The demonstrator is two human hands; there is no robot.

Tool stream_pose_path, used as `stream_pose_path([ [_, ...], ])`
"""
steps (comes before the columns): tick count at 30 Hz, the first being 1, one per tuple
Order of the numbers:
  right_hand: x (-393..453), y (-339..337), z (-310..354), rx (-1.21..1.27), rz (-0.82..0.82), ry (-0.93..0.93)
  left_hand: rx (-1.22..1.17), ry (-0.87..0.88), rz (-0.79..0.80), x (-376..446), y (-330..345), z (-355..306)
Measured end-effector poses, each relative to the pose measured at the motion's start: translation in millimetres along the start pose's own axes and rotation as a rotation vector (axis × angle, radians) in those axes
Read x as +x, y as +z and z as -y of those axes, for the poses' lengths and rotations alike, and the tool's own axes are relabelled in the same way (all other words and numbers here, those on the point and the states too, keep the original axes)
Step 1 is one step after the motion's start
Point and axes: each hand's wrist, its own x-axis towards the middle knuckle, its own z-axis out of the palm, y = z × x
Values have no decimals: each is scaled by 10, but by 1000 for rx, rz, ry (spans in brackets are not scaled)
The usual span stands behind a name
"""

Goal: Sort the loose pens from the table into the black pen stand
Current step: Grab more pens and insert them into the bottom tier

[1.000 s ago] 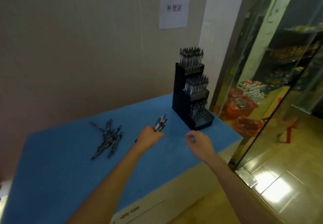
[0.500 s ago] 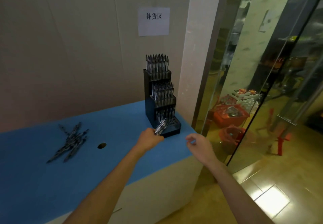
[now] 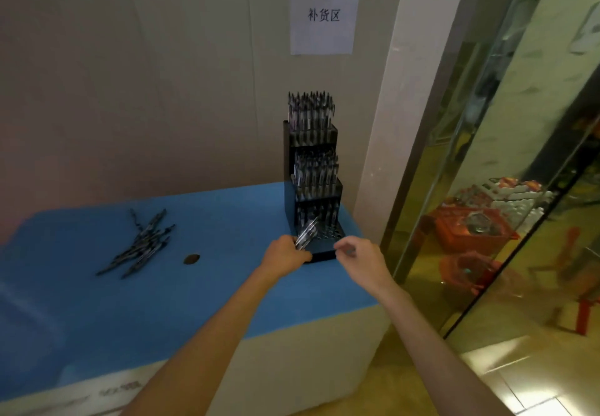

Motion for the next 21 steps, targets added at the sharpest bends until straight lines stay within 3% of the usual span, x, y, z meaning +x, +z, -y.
stream_pose_path([
  [11, 742, 165, -37, 178, 110, -23, -55, -106, -100, 561, 23, 32],
  [21, 1078, 196, 118, 413, 196, 62, 46, -77, -193, 715, 169, -79],
])
